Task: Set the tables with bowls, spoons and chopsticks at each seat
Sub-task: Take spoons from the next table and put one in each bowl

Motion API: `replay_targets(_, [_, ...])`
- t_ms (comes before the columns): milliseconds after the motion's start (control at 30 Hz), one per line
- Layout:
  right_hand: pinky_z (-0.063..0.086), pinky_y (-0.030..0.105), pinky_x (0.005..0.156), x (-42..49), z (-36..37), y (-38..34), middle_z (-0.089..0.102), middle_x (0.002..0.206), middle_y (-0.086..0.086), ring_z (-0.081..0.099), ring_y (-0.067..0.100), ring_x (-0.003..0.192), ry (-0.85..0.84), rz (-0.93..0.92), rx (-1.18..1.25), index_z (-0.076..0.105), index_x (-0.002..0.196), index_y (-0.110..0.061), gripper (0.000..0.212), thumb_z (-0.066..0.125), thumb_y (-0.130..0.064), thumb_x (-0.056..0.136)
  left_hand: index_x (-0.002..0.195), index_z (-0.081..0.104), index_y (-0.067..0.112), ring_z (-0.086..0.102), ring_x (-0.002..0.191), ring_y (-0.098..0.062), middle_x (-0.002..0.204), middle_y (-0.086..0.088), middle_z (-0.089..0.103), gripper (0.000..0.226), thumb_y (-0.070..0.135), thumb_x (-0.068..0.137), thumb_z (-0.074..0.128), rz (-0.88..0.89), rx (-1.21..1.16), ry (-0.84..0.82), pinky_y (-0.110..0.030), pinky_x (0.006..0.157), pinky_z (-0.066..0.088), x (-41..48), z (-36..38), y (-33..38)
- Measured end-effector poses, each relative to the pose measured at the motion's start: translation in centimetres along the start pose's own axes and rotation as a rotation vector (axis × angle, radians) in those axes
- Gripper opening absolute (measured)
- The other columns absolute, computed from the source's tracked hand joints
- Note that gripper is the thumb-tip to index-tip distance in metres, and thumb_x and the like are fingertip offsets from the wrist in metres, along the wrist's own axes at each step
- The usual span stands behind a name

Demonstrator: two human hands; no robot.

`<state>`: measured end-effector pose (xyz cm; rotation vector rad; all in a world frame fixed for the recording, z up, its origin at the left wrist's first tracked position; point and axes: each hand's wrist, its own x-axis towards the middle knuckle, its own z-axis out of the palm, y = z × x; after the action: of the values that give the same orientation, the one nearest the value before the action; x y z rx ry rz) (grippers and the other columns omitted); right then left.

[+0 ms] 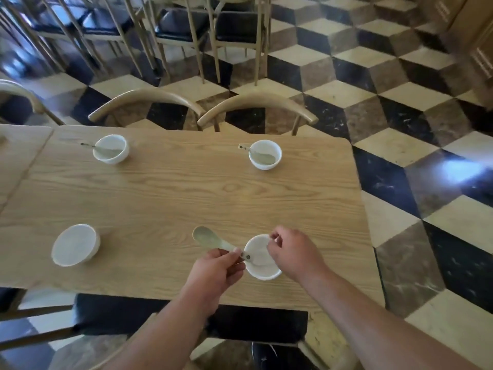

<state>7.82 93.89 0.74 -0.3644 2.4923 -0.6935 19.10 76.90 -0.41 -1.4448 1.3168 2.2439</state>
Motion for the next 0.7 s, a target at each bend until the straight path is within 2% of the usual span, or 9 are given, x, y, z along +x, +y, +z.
replay_targets(100, [0.063, 0.050, 0.078, -0.9, 3.1, -5.8, 0.080, 0.090, 0.011, 0.074, 0.022, 0.075, -0.263, 0.054, 0.290, 0.072, 0.097, -0.013, 0.026, 0.059, -0.034, 0.106, 0.106, 0.075, -0.004, 0.080, 0.071, -0.018, 0.089, -0.015, 0.082, 0.015, 0.010, 0.100, 0.075, -0.005, -0.067, -0.031, -0.025, 0.062, 0.064, 0.1, -2.4, 1.5])
replay_targets(200, [0.065, 0.050, 0.074, -1.1, 6.7, -11.3, 0.080, 0.090, 0.023, 0.071, 0.025, 0.069, -0.267, 0.091, 0.425, 0.070, 0.094, -0.008, 0.026, 0.060, -0.027, 0.109, 0.103, 0.075, -0.005, 0.077, 0.065, -0.017, 0.086, -0.016, 0.078, 0.015, 0.009, 0.102, 0.071, -0.005, -0.142, -0.055, -0.024, 0.057, 0.063, 0.6, -7.0, 3.2])
replay_targets(300, [0.065, 0.045, 0.071, -0.7, 10.8, -17.8, 0.080, 0.092, 0.024, 0.072, 0.025, 0.069, -0.243, 0.108, 0.453, 0.072, 0.091, -0.011, 0.022, 0.064, -0.023, 0.107, 0.097, 0.077, -0.002, 0.073, 0.061, -0.013, 0.075, -0.009, 0.074, 0.017, 0.014, 0.103, 0.072, 0.012, -0.147, -0.037, -0.022, 0.056, 0.061, 1.6, -14.3, 5.2])
replay_targets(400, [0.061, 0.040, 0.066, 0.2, 16.0, -24.8, 0.079, 0.083, 0.019, 0.069, 0.023, 0.065, -0.284, 0.099, 0.424, 0.073, 0.093, -0.006, 0.025, 0.065, -0.025, 0.107, 0.099, 0.078, 0.001, 0.070, 0.059, -0.011, 0.069, -0.005, 0.071, 0.020, 0.019, 0.104, 0.071, 0.024, -0.193, 0.013, -0.023, 0.056, 0.061, 2.5, -22.2, 6.9])
replay_targets(500, [0.053, 0.031, 0.060, 1.6, 21.4, -31.4, 0.077, 0.075, 0.010, 0.065, 0.019, 0.058, -0.319, 0.048, 0.287, 0.071, 0.085, -0.014, 0.027, 0.067, -0.032, 0.105, 0.104, 0.078, 0.000, 0.071, 0.059, -0.012, 0.074, -0.006, 0.076, 0.024, 0.020, 0.108, 0.065, 0.008, -0.304, 0.085, -0.024, 0.055, 0.061, 3.6, -29.1, 8.4])
replay_targets(567, [0.050, 0.029, 0.060, 2.8, 24.2, -34.2, 0.072, 0.069, 0.002, 0.064, 0.017, 0.057, -0.325, 0.034, 0.225, 0.067, 0.079, -0.019, 0.027, 0.066, -0.030, 0.103, 0.103, 0.079, 0.001, 0.074, 0.062, -0.013, 0.078, -0.008, 0.079, 0.023, 0.019, 0.107, 0.066, -0.016, -0.368, 0.121, -0.024, 0.055, 0.063, 4.5, -32.1, 9.1])
replay_targets(667, [0.059, 0.037, 0.071, 4.6, 27.4, -36.5, 0.077, 0.085, 0.007, 0.073, 0.029, 0.077, -0.326, 0.080, 0.147, 0.068, 0.084, -0.019, 0.022, 0.064, -0.029, 0.102, 0.101, 0.080, 0.002, 0.078, 0.066, -0.014, 0.082, -0.009, 0.082, 0.021, 0.019, 0.105, 0.069, -0.057, -0.416, 0.146, -0.026, 0.059, 0.065, 6.2, -34.5, 9.4])
replay_targets(700, [0.059, 0.037, 0.072, 5.2, 27.9, -36.6, 0.078, 0.087, 0.007, 0.073, 0.029, 0.078, -0.324, 0.096, 0.124, 0.068, 0.084, -0.019, 0.021, 0.063, -0.030, 0.102, 0.101, 0.079, 0.002, 0.078, 0.065, -0.013, 0.081, -0.008, 0.082, 0.021, 0.019, 0.105, 0.069, -0.071, -0.427, 0.153, -0.025, 0.058, 0.065, 6.6, -34.6, 9.4])
